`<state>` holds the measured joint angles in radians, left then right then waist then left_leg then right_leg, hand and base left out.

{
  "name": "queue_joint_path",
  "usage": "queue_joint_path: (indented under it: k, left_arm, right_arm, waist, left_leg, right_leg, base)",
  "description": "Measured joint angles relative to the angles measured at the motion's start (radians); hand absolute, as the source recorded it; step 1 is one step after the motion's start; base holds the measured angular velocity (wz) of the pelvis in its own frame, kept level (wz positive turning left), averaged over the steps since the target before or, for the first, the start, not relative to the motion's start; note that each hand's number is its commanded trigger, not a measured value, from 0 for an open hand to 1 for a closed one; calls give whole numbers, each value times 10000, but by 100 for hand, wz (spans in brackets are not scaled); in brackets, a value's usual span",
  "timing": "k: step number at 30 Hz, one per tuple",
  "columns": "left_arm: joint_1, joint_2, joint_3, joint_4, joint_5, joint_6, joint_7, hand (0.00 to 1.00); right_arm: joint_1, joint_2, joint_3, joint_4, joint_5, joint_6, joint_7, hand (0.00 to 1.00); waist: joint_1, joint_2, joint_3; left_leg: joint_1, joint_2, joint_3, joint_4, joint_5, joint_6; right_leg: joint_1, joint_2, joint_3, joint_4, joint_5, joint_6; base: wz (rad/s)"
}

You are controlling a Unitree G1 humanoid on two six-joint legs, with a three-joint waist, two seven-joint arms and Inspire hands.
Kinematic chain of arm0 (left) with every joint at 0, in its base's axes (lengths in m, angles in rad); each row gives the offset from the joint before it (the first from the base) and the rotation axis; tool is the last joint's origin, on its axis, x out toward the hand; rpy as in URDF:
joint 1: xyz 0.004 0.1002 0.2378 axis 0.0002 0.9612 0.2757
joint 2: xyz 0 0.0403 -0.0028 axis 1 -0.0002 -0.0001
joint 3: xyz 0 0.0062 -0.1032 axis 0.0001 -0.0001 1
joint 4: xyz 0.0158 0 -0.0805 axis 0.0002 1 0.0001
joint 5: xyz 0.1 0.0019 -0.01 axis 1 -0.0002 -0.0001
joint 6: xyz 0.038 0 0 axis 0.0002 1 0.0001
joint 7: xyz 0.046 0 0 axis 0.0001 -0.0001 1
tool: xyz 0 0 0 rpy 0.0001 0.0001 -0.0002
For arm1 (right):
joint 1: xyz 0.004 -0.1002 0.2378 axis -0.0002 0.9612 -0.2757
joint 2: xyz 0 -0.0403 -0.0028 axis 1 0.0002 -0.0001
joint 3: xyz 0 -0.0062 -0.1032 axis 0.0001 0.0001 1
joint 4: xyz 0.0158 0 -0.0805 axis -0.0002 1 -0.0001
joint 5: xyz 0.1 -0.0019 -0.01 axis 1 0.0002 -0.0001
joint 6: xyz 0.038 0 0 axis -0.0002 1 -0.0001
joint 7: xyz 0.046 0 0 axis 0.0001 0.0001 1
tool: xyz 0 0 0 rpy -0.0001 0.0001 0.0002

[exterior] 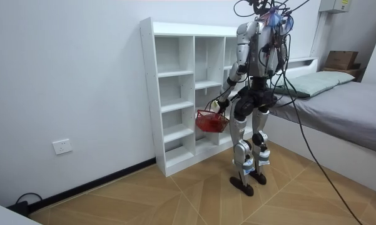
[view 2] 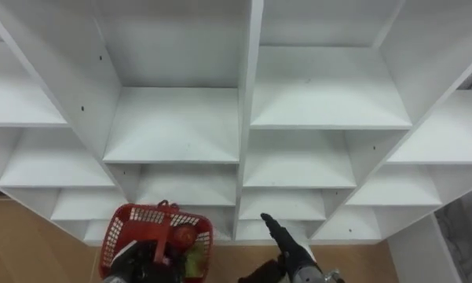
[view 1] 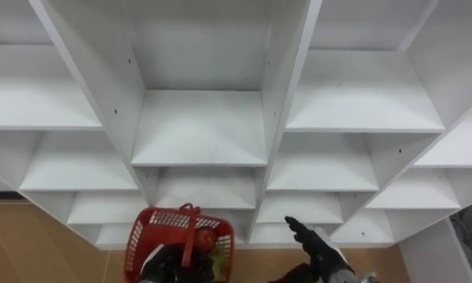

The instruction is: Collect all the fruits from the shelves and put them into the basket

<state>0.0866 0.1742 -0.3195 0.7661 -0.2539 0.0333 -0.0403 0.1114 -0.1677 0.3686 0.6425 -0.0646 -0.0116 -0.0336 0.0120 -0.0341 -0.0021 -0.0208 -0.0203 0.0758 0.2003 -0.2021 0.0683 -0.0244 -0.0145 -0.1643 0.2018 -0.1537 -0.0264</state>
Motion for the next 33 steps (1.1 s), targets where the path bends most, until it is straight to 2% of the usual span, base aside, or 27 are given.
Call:
queue_joint_path:
  k: [3,7,11,15,20,28,30,31,33]
  left_arm:
    - [326,22,192,102,323,-14,155,100]
    - [703,-6,850,426,311,-135,367,100]
    - [739,1,1214,1013,311,-373,508,100]
    - [841,10,1410,1376,311,-403,600,100]
    - [867,3,1771,1461,315,-431,700,100]
    - [879,-6,2034,2376,705,-514,998,100]
    - [955,-13,2182,2553,773,-511,1009,100]
    - [1084,-40,2429,2559,1007,-507,1009,100]
    - [1185,-61,2724,2565,1234,-461,1011,100]
  right_arm:
    - [287,-2,-377,218,30,-170,-107,0]
    - [499,-7,-906,1120,190,-517,-360,0]
    - [560,-6,-1105,1944,224,-583,-543,0]
    - [667,-9,-1220,2581,236,-728,-639,0]
    - [768,-3,-1797,2888,254,-841,-785,0]
    - [953,61,-2561,3642,837,-846,-993,0]
    - [927,93,-2792,3916,1087,-842,-968,0]
    - [928,100,-2908,4267,1138,-824,-935,0]
    - [884,112,-3141,4695,1379,-794,-854,0]
  waist:
    - [-60,9,22]
    - [-27,2,29]
    - [-25,20,38]
    - [-40,45,44]
    - [-56,164,113]
    - [-97,269,76]
    - [-91,318,106]
    - [-102,316,54]
    - [-102,319,42]
  left_leg:
    - [108,-10,-9,-68,-1,-1]
    - [297,-11,28,-184,8,-17]
    - [303,-16,40,-185,8,-16]
    - [334,-17,39,-209,8,-17]
    - [517,-17,47,-364,8,-17]
    - [893,0,259,-564,-4,-24]
    - [1010,7,285,-579,-18,-28]
    - [1033,12,302,-578,-35,-34]
    - [1031,12,296,-564,-36,-36]
  right_leg:
    - [127,3,13,-92,-1,2]
    - [290,37,122,-193,-6,11]
    - [287,40,132,-243,-10,15]
    - [320,52,123,-330,-5,21]
    - [416,63,163,-361,-6,26]
    - [670,100,332,-366,-23,55]
    - [764,155,395,-379,-24,56]
    - [795,164,405,-416,-24,57]
    - [848,164,391,-492,-21,54]
  base:
    - [1]
    - [-4]
    - [0]
    - [0]
    - [-2]
    - [-7]
    - [-7]
    - [-5]
    - [0]
